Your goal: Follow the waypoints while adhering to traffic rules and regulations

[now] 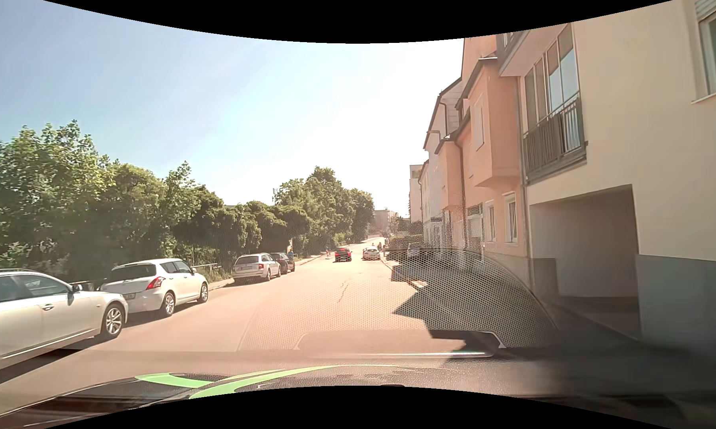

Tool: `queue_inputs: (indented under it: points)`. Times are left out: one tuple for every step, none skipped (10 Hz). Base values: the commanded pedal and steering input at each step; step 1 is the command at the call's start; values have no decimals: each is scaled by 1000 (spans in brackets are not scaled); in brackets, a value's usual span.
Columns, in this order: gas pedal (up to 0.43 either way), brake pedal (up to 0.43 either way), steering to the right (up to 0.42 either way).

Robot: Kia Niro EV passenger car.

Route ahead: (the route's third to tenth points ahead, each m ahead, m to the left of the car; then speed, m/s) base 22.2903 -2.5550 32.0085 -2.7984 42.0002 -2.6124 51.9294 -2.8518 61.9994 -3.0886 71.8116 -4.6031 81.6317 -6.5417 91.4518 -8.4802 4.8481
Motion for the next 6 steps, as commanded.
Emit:
queue_inputs:
  points:
    - [0,0,11]
    - [0,0,9]
    - [0,0,9]
    - [0,0,9]
    - [0,0,9]
    - [0,0,9]
